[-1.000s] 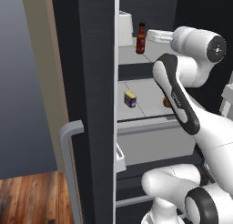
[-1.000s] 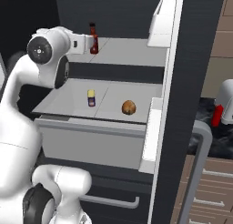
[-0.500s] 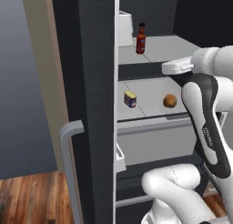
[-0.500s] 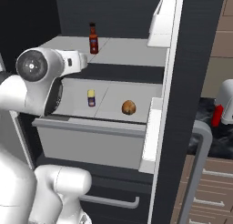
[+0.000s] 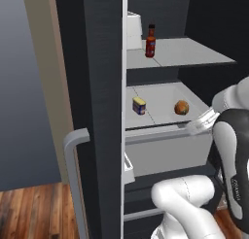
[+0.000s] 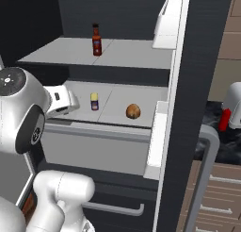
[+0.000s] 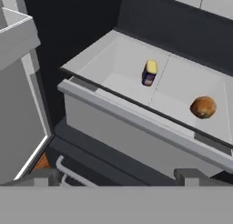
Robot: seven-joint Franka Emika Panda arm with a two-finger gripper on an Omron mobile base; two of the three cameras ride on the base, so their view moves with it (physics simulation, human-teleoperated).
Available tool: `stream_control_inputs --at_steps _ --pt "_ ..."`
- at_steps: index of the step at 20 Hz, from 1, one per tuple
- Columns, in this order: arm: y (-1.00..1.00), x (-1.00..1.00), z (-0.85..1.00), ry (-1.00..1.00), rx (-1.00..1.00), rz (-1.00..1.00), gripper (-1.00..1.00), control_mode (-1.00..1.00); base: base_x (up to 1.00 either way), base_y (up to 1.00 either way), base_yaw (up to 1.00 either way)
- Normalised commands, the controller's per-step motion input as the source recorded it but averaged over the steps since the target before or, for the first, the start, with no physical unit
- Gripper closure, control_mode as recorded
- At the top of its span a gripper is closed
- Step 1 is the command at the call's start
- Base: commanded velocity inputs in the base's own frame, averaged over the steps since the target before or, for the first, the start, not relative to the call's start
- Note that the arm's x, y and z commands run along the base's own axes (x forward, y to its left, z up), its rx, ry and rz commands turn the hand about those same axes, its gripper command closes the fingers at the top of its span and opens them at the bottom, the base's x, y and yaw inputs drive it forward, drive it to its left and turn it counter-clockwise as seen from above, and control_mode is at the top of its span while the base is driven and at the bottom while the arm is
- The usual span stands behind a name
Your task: Place the condiment bottle and ketchup from the counter to the top shelf of the fridge. If the existing items in the fridge are on the top shelf, move them to other shelves.
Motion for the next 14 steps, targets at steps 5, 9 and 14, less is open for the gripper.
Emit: stream_control_inputs --at_steps 5,9,14 --pt "0.00 -0.21 -0.24 -0.06 0.00 -0.01 -1.00 -1.00 0.00 0.00 0.00" --pt "0.00 0.00 0.00 0.00 0.00 0.00 -1.00 -1.00 0.00 0.00 0.00" --pt "0.00 -0.48 0.00 -0.08 0.00 0.00 -1.00 -1.00 0.00 0.00 0.00"
